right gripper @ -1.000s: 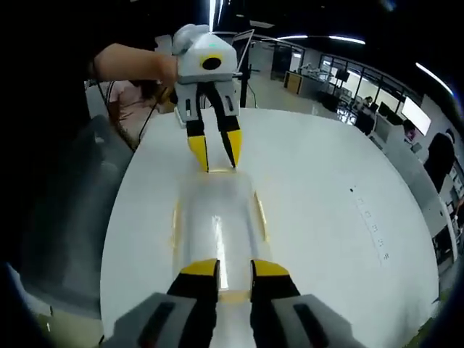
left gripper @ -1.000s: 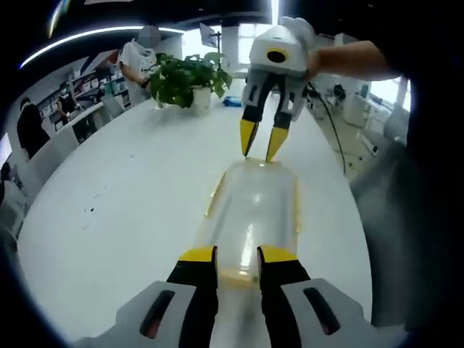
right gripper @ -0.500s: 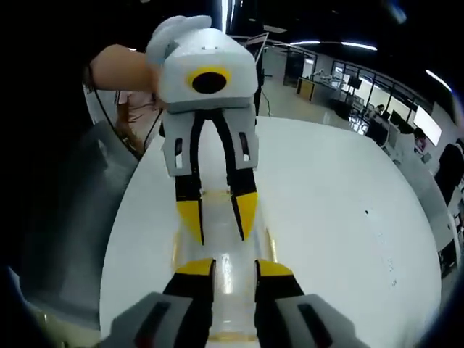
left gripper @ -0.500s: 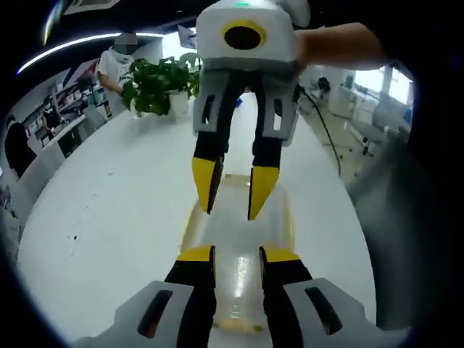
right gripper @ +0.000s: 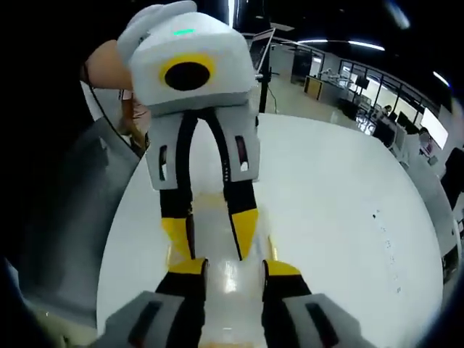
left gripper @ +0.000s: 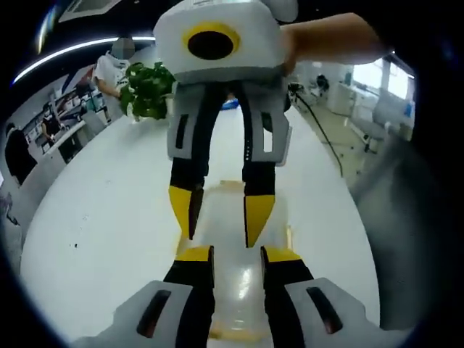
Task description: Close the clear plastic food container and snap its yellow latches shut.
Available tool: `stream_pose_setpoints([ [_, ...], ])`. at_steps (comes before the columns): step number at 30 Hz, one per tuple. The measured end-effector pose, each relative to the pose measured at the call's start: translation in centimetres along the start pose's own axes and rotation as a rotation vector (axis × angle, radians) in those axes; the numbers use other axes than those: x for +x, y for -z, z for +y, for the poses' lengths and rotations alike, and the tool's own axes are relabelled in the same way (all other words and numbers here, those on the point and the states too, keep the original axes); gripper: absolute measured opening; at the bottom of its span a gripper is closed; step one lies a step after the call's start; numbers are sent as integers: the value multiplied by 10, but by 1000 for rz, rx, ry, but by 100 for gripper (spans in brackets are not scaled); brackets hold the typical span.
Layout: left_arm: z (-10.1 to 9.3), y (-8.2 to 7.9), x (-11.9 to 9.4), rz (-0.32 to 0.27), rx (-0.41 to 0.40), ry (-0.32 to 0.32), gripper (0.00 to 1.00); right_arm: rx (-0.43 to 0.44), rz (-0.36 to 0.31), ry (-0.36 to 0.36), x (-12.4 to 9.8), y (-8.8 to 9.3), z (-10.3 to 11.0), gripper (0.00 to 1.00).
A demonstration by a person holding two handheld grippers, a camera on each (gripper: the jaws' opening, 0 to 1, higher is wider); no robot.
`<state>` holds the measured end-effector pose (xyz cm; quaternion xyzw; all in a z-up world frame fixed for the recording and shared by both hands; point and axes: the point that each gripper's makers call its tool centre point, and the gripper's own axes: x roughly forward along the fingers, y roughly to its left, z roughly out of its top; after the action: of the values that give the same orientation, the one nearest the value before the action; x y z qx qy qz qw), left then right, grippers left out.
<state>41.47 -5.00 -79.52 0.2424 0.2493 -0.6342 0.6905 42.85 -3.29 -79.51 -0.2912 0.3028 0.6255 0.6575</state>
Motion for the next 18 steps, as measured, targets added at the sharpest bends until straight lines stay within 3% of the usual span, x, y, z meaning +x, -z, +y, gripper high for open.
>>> stream_pose_setpoints([
  [7, -13, 0, -3, -17, 4, 2, 23, -30, 28, -14, 5, 2, -3, 35],
  [18, -28, 2, -1, -25, 20, -24, 27, 1, 39, -79, 14, 1, -4, 49],
])
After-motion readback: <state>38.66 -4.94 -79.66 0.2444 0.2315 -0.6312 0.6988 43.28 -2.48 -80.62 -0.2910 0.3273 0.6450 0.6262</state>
